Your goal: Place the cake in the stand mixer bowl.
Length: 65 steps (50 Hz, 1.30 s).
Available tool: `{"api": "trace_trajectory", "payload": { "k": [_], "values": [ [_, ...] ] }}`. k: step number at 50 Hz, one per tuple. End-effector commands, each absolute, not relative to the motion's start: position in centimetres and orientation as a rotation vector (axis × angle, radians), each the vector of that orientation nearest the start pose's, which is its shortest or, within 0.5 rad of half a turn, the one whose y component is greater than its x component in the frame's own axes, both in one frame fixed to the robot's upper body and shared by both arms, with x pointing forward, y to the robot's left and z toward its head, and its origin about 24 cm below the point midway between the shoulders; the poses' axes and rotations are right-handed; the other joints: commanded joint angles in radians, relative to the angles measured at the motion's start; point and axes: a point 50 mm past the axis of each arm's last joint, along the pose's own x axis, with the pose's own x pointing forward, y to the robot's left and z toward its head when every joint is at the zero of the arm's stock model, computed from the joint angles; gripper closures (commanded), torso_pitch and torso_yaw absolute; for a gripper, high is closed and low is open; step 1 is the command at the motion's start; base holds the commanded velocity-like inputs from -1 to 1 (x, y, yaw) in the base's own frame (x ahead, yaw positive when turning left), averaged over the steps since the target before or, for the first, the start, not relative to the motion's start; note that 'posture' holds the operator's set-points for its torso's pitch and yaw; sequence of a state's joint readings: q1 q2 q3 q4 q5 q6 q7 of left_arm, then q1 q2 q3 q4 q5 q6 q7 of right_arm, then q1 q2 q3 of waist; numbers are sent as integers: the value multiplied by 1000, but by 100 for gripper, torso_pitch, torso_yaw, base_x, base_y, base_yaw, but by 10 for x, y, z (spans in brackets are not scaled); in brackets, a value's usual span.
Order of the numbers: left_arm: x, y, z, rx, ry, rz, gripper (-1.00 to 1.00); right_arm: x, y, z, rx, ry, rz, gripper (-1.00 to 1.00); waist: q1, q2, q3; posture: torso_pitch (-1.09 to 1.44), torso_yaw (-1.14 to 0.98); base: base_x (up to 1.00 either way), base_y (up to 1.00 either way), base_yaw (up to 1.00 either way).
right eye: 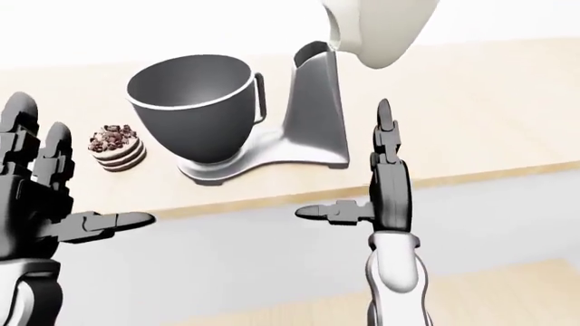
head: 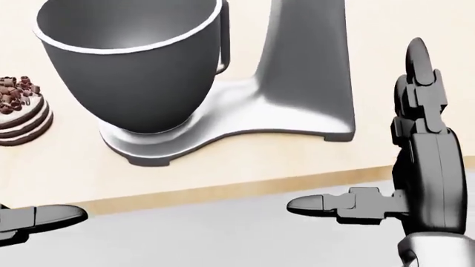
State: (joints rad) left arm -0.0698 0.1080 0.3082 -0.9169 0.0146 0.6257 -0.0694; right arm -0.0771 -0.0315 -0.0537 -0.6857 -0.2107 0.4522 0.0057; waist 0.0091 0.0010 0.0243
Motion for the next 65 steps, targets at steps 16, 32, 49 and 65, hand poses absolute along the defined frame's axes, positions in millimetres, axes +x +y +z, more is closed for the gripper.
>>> {"api": "trace_trajectory", "payload": {
  "k": [16, 32, 49, 65],
  "values": [
    [198, 213, 217, 191, -452, 241, -100, 227, -165, 185, -207, -406, -142, -100, 1, -2, -8, 0, 0, 0, 0, 0],
    [219, 231, 226, 248, -466, 287, -100, 228, -165, 186, -205, -406, -143, -100, 3, 2, -6, 0, 0, 0, 0, 0],
    [255, 250, 235, 329, -454, 308, -100, 229, -165, 186, -200, -406, -141, -100, -5, 16, -15, 0, 0, 0, 0, 0],
    [296, 275, 223, 388, -362, 355, -100, 231, -163, 184, -196, -402, -129, -100, -6, 22, -26, 0, 0, 0, 0, 0]
  ]
}}
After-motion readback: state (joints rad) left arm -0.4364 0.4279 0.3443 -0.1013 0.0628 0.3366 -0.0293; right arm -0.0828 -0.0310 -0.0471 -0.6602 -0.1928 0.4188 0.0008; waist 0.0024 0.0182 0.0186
